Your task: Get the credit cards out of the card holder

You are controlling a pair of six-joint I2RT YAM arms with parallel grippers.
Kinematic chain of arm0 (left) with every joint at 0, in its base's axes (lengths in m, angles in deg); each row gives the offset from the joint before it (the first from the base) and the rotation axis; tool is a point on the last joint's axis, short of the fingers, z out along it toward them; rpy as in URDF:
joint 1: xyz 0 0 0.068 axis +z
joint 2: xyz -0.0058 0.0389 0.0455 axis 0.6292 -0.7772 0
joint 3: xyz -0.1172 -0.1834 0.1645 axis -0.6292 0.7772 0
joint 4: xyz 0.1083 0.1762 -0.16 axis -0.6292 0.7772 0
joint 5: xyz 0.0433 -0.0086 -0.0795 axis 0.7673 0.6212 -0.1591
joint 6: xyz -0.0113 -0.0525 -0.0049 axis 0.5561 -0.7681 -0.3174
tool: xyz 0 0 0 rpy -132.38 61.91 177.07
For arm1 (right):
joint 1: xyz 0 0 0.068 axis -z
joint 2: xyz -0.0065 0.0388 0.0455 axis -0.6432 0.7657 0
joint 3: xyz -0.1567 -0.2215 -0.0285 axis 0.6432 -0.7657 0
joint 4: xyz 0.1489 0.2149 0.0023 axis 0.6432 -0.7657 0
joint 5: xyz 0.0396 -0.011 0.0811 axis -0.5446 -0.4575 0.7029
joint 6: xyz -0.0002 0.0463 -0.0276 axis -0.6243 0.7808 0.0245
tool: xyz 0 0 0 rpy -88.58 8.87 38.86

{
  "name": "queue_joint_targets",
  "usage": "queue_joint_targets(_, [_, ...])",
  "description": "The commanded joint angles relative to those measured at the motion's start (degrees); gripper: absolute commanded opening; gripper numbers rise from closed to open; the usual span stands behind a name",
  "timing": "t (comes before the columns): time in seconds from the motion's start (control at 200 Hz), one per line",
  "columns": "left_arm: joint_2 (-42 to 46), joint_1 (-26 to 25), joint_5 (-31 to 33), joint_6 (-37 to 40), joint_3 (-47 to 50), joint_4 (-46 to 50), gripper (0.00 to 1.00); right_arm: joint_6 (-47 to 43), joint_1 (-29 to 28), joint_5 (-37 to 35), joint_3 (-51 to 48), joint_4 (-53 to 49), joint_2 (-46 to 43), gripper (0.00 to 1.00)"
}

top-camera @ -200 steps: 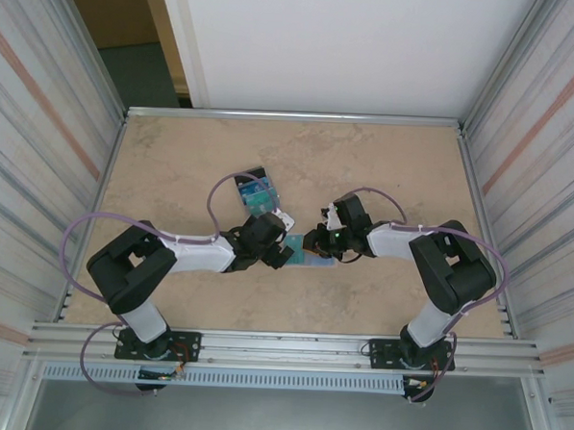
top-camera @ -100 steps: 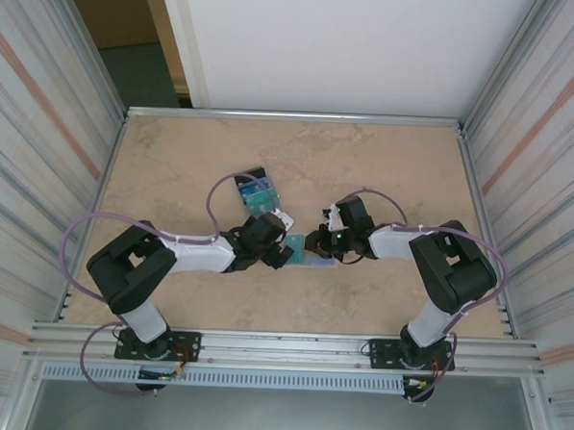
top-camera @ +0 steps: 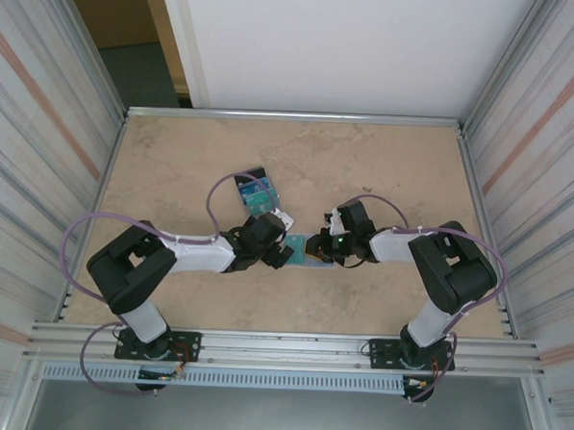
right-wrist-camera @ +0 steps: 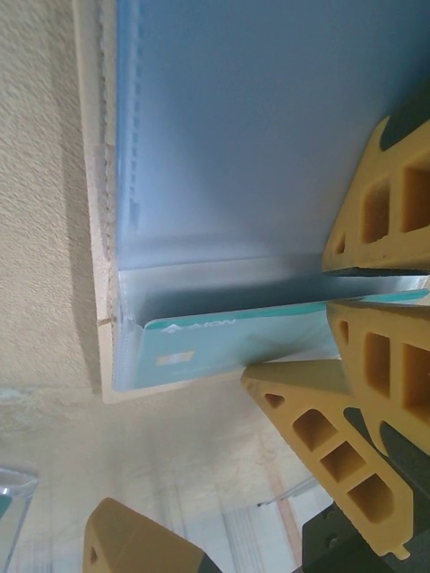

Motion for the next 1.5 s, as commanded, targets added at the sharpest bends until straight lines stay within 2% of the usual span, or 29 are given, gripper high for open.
queue_joint_targets(0.0, [-1.9, -0.3, 1.3, -0.4, 1.4, 3.9, 0.99, 1.1, 0.0, 1.6, -0.4, 0.8, -0.8, 0.15])
queue_joint_targets(0.205, [-2.0, -0.3, 1.2, -0.5, 1.0, 4.1, 0.99, 1.1, -0.3, 2.1, -0.2, 1.5, -0.2, 0.14])
queue_joint_targets(0.311, [-2.0, -0.2, 1.0, -0.5, 0.9, 4.1, 0.99, 1.1, -0.3, 2.4, -0.2, 1.8, -0.2, 0.09])
queue_joint_targets(0.807, [-2.1, -0.3, 0.9, -0.5, 0.3, 4.6, 0.99, 2.0, -0.2, 4.7, -0.3, 5.0, 1.9, 0.07])
queue_joint_targets(1.153, [-2.3, -0.5, 0.7, -0.5, -0.2, 5.1, 0.99, 2.3, -0.1, 5.7, -0.2, 6.6, 3.4, 0.11])
queue_joint_targets(1.493, [-2.4, -0.6, 2.3, -0.6, -0.6, 6.4, 0.99, 2.2, 1.1, 5.6, -1.2, 6.7, 2.6, 0.0])
